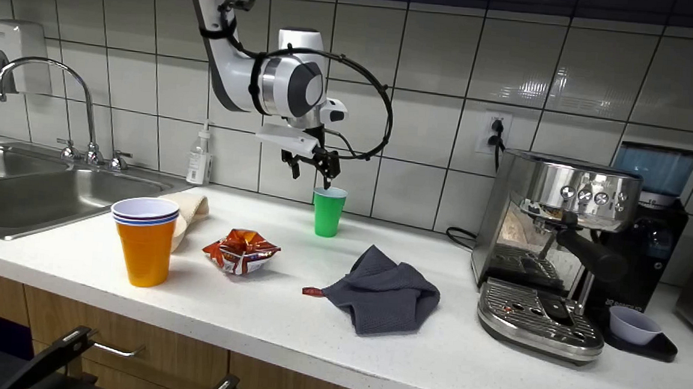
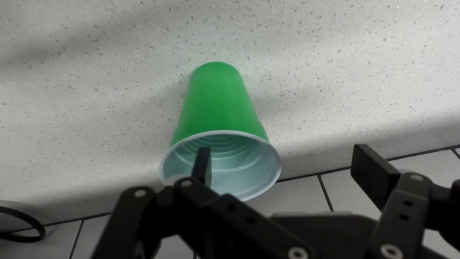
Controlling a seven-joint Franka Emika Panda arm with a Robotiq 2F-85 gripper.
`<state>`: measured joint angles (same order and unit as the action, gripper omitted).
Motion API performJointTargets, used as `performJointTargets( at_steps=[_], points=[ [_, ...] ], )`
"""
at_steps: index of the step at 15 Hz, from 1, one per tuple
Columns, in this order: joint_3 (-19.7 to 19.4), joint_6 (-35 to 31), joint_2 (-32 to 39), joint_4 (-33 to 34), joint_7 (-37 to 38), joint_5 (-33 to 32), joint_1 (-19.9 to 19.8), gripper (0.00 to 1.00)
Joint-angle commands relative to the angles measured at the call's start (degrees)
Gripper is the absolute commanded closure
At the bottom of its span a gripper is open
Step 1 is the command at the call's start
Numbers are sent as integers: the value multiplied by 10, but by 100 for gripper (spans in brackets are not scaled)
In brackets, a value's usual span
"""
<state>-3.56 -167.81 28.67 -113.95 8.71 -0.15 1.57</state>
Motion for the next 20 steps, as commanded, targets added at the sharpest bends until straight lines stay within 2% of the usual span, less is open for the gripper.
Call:
performJointTargets(
  at_steps=[1,20],
  points=[
    [13,2,21,33,-21,10,-11,0],
    [20,3,73,88,-24,11,-12,0]
  ],
)
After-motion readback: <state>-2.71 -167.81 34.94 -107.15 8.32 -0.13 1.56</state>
